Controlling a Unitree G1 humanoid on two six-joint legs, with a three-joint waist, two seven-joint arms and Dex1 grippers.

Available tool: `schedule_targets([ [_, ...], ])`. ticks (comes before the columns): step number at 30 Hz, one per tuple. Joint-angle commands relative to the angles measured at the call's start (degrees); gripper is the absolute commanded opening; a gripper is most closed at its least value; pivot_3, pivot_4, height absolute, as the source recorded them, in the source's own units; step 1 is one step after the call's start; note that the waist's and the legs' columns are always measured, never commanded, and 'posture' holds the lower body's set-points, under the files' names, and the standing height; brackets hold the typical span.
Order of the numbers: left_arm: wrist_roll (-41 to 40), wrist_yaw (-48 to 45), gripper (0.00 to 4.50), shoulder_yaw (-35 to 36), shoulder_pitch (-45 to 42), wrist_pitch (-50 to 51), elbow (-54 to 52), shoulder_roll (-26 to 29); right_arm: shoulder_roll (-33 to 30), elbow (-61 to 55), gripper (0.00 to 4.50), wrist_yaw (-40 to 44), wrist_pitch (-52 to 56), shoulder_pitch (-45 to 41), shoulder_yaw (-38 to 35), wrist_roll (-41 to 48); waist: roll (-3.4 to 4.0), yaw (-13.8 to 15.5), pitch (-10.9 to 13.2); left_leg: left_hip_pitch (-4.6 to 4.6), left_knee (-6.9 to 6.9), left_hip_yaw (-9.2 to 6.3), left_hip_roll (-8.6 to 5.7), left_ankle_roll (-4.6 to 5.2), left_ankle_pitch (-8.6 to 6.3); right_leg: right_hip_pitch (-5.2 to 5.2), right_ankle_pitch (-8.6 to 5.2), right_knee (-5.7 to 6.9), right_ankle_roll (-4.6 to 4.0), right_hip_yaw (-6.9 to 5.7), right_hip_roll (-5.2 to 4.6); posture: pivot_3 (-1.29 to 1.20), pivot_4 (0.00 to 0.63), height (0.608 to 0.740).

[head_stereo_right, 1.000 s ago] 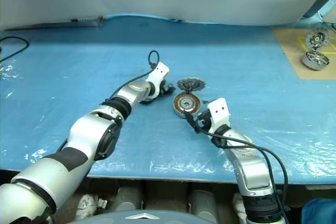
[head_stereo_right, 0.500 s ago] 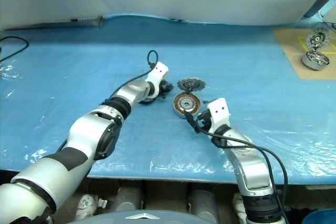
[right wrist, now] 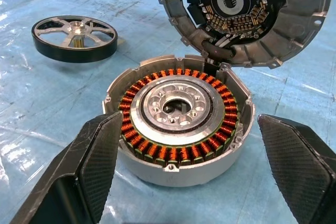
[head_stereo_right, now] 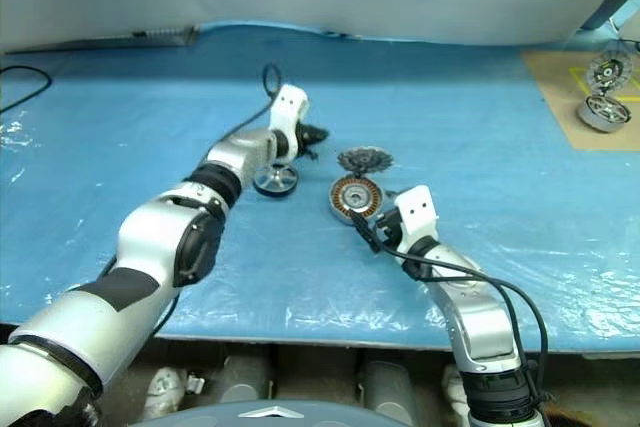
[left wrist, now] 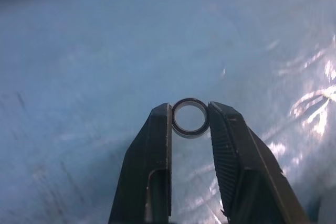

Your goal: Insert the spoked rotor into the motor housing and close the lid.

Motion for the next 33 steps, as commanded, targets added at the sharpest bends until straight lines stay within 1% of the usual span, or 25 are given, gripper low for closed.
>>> schedule_targets([
  [1,-2.7,-2.5,0.69,2.1,-3.1,0.0,-3.6,3.3,0.0,-1.8,4.39,0.3,-0.2,-0.8,0.0,1.0,0.01,0.0,0.0,0.01,-0.06,0.0,0.0,0.0,0.0,0.0,0.0,-0.05,0.0,0.0,0.0,0.0,0.15,0.74],
  [4,-4.1,-6.9,0.69,2.3,-3.0,1.0,-6.6,6.8,0.2,-1.8,4.39,0.3,-0.1,-0.8,0.2,1.1,0.02,0.0,0.0,0.0,-0.23,0.0,-0.01,-0.01,0.0,0.0,0.02,-0.2,0.02,-0.02,0.01,0.0,0.15,0.74],
  [7,-5.2,-13.5,0.69,1.2,-0.2,3.1,-12.1,10.2,0.4,-1.9,4.39,0.3,0.0,-0.8,0.4,1.2,0.03,0.0,0.0,0.0,-0.37,0.0,-0.02,-0.01,0.01,0.0,0.06,-0.4,0.06,-0.05,0.02,0.0,0.15,0.74],
  [9,-5.9,-19.6,0.69,-0.6,4.6,5.5,-19.7,12.8,0.5,-1.9,4.39,0.3,0.1,-0.8,0.3,1.3,0.04,-0.2,0.0,-0.01,-0.43,0.01,-0.04,-0.01,0.01,0.0,0.08,-0.46,0.07,-0.04,0.02,0.0,0.15,0.74],
  [12,-8.8,-28.7,0.69,-4.3,16.9,11.0,-39.2,17.0,0.8,-2.2,4.39,0.6,-0.3,-0.5,-0.3,2.1,0.08,-0.4,0.0,0.09,-0.6,0.07,-0.03,-0.02,0.01,0.01,0.08,-0.43,0.05,-0.01,0.03,0.0,0.15,0.74],
  [15,-11.8,-31.2,0.69,-5.5,24.5,15.6,-51.7,19.2,0.9,-2.5,4.39,0.9,-1.0,-0.4,-1.1,2.9,0.07,-0.2,0.0,0.09,-0.65,0.09,0.03,-0.01,0.01,0.0,0.07,-0.44,0.03,-0.06,0.05,0.0,0.15,0.74],
  [19,-14.1,-34.6,0.69,-8.0,36.3,15.7,-66.6,22.3,0.1,-3.8,4.39,2.0,-3.7,1.1,-2.5,3.7,0.06,0.0,0.0,0.09,-0.58,0.1,0.07,0.01,0.0,-0.01,0.05,-0.43,-0.02,-0.19,-0.04,0.0,0.15,0.74],
  [22,-15.1,-33.3,0.69,-10.1,42.8,14.8,-75.3,21.6,-1.0,-4.6,4.39,3.3,-7.0,4.1,-2.7,3.2,0.11,0.0,0.0,0.13,-0.58,0.21,0.08,0.01,0.0,0.04,-0.07,-0.42,-0.22,-0.1,-0.04,0.0,0.15,0.74],
  [25,-14.5,-30.9,0.69,-12.9,45.1,13.6,-79.5,19.5,-1.3,-4.5,4.39,3.8,-10.0,6.5,-2.8,3.0,0.11,-0.1,0.0,0.17,-0.54,0.37,0.14,0.03,0.0,0.09,-0.09,-0.41,-0.24,-0.01,-0.02,0.0,0.15,0.74],
  [28,-12.4,-27.4,0.69,-16.5,45.1,14.1,-80.2,17.1,-1.6,-3.8,4.39,3.9,-11.5,7.8,-2.6,2.4,0.12,-0.2,0.0,0.22,-0.36,0.44,0.15,0.04,0.0,0.09,-0.01,-0.38,-0.32,0.05,-0.02,0.0,0.15,0.74],
  [31,-8.0,-22.8,0.69,-21.1,43.7,10.8,-78.5,13.4,-1.9,-3.0,4.39,3.6,-12.6,8.8,-2.1,1.2,0.15,-0.4,0.0,0.27,-0.29,0.48,0.14,0.05,0.0,0.11,0.02,-0.37,-0.3,0.12,-0.03,0.0,0.15,0.74],
  [33,-6.2,-21.0,0.69,-23.0,43.0,9.1,-77.2,11.8,-1.9,-2.6,4.39,3.3,-12.7,8.9,-1.9,0.7,0.14,-0.5,0.0,0.25,-0.29,0.48,0.14,0.05,0.0,0.11,0.03,-0.37,-0.29,0.12,-0.02,0.0,0.15,0.74],
])
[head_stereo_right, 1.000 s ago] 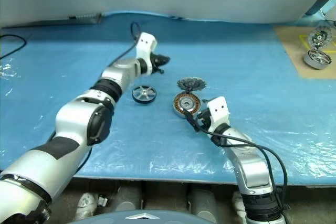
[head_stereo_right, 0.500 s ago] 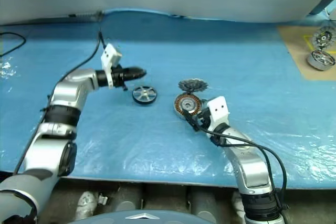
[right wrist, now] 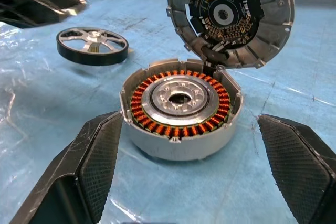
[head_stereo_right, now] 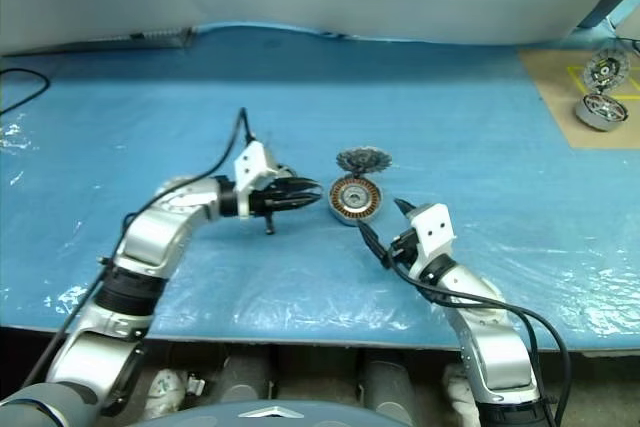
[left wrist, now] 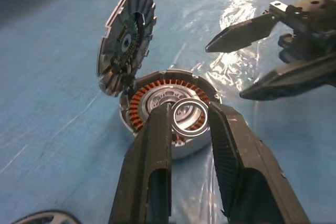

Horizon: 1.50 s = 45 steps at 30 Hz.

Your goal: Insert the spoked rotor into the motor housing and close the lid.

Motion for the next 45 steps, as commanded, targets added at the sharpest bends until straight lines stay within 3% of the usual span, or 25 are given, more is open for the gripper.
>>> schedule_targets([
  [1,3.0,3.3,0.69,-3.0,-2.0,-3.8,1.1,-2.0,-0.3,-0.5,4.39,-0.4,-1.7,0.1,0.2,-0.7,0.0,-0.2,0.0,-0.01,0.0,0.0,0.0,0.0,0.0,0.0,0.0,-0.01,0.0,0.0,0.01,0.0,0.15,0.74],
  [17,10.1,9.5,0.69,-6.7,-10.1,-13.3,22.5,-9.0,0.0,0.2,4.39,-1.6,-0.3,-2.0,0.8,-2.0,0.01,-1.0,0.0,-0.06,0.23,-0.05,-0.03,0.02,0.01,0.0,0.06,0.12,0.07,0.05,0.03,0.0,0.15,0.74],
  [45,11.8,9.7,0.69,-6.4,-11.5,-13.5,28.0,-10.1,-0.3,0.2,4.39,-2.5,0.8,-2.7,1.6,-2.5,0.01,-1.0,0.0,-0.02,0.78,-0.06,-0.03,0.1,-0.02,-0.03,0.03,0.73,0.03,0.16,-0.04,0.0,0.15,0.74],
])
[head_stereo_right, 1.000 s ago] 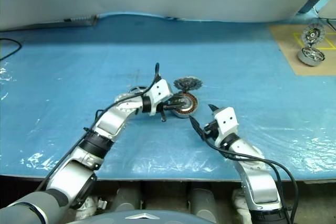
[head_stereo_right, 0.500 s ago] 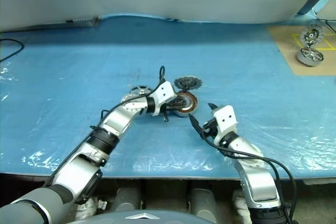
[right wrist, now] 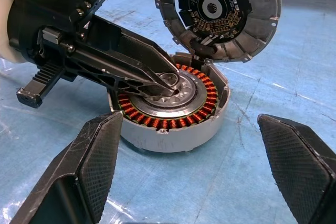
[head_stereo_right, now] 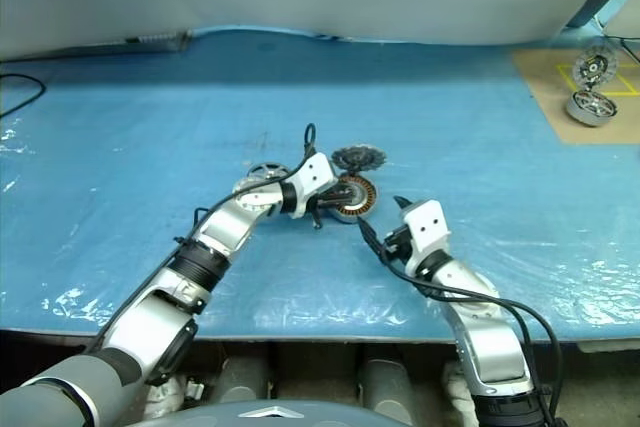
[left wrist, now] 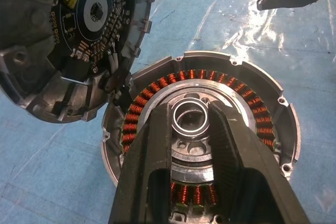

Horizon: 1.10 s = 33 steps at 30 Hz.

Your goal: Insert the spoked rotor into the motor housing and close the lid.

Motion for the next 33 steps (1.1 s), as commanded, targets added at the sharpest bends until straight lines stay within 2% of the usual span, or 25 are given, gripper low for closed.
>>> schedule_targets([
  [1,-0.5,-0.8,0.69,0.5,-0.6,0.3,-0.8,0.2,-0.2,-0.9,4.39,-0.1,-0.3,-0.4,0.2,-0.1,0.0,0.0,0.0,0.0,0.0,0.0,0.0,0.0,0.0,0.0,0.0,0.0,0.0,0.0,0.0,0.0,0.15,0.74],
  [2,-0.8,-1.1,0.69,0.7,-0.4,0.5,-1.1,0.3,-0.2,-0.8,4.39,-0.2,-0.3,-0.5,0.2,-0.2,0.0,0.0,0.0,0.0,-0.01,0.0,0.0,0.0,0.0,0.0,0.0,0.0,0.0,0.0,0.0,0.0,0.15,0.74],
  [8,-4.8,-2.5,2.73,3.0,2.0,1.8,-7.9,0.6,-0.3,-0.8,4.39,-0.1,-0.4,-0.2,0.3,-0.2,0.0,0.0,0.0,-0.02,-0.02,0.0,0.0,0.0,0.0,-0.01,0.0,-0.02,0.0,0.0,0.0,0.0,0.15,0.74],
  [13,-8.4,-4.7,2.73,4.6,6.2,4.5,-17.0,3.1,-0.2,-1.2,4.39,-0.1,-0.4,0.5,0.2,-0.1,0.0,0.0,0.0,-0.03,-0.08,0.0,0.02,0.01,-0.01,-0.06,-0.02,-0.04,-0.04,-0.01,0.01,0.0,0.15,0.74],
  [16,-10.3,-5.1,2.13,5.6,8.9,7.0,-21.8,5.0,-0.1,-1.5,4.39,-0.2,-0.2,0.6,0.2,0.1,0.0,-0.1,0.0,-0.03,-0.08,0.01,0.02,0.01,-0.01,-0.06,-0.03,-0.04,-0.04,-0.01,0.01,0.0,0.15,0.74],
  [22,-13.4,-3.1,0.04,7.1,13.0,11.5,-28.1,6.1,0.1,-2.2,4.39,-0.7,3.9,-1.2,-0.7,1.8,0.01,-0.1,0.0,-0.04,-0.08,0.02,0.02,0.02,-0.02,-0.08,-0.04,-0.05,-0.03,-0.01,0.01,0.0,0.15,0.74],
  [25,-13.1,0.3,0.0,8.6,16.9,7.9,-29.2,5.5,0.3,-3.6,3.78,-1.8,8.6,-4.7,-0.6,2.8,0.02,-0.3,0.0,-0.03,-0.09,0.02,0.03,0.02,-0.02,-0.08,-0.04,-0.05,-0.03,-0.01,0.01,0.0,0.15,0.74],
  [33,-14.5,4.2,0.0,11.6,25.8,3.2,-32.9,5.1,0.7,-6.1,0.9,-4.6,23.5,-14.6,0.9,4.7,0.03,-0.2,0.0,-0.03,-0.15,0.04,0.05,0.0,-0.01,-0.12,-0.05,-0.06,-0.04,0.0,0.06,0.0,0.15,0.74],
])
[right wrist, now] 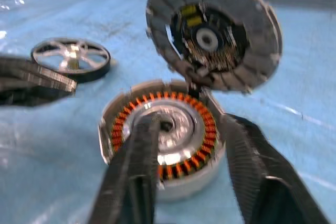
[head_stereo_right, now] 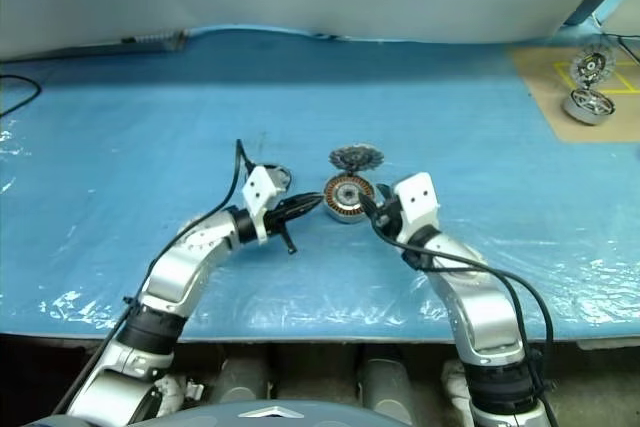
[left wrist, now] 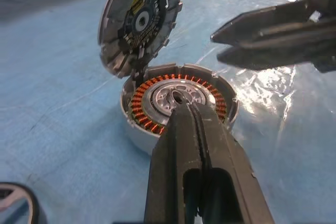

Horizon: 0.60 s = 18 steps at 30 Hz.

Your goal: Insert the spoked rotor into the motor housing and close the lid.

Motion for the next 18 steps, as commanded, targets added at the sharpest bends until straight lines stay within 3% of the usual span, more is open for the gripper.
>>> schedule_targets([
  [1,-1.7,1.3,0.0,2.9,2.5,-4.4,-2.6,0.2,-0.7,-2.6,0.5,-0.9,6.9,-3.9,1.5,0.6,0.0,0.0,0.0,0.0,0.0,0.0,-0.01,0.0,0.0,0.0,0.0,0.0,0.0,0.01,0.0,0.0,0.15,0.74],
  [3,-1.9,1.3,0.0,3.5,3.6,-5.1,-2.0,0.7,-1.0,-2.4,0.04,-1.4,10.5,-6.2,2.7,0.1,0.0,0.0,0.0,0.01,0.0,0.0,0.0,-0.01,0.0,0.0,0.0,0.02,0.0,0.0,0.0,0.0,0.15,0.74],
  [10,-1.7,2.8,0.0,3.8,5.3,-5.8,-1.1,0.6,-1.9,-1.5,0.04,-1.3,16.2,-10.1,4.6,-0.1,0.02,0.1,0.0,0.18,0.01,0.0,-0.01,-0.02,0.0,-0.01,0.0,0.03,0.01,0.02,0.0,0.0,0.15,0.74],
  [18,-0.4,3.8,0.0,2.7,5.3,-8.5,0.6,-0.1,-1.7,3.7,0.04,-0.1,9.7,-8.2,5.8,-1.3,0.02,0.0,0.0,0.21,0.02,0.01,0.0,-0.03,0.0,0.0,0.01,0.08,0.01,0.06,0.0,0.0,0.15,0.74],
])
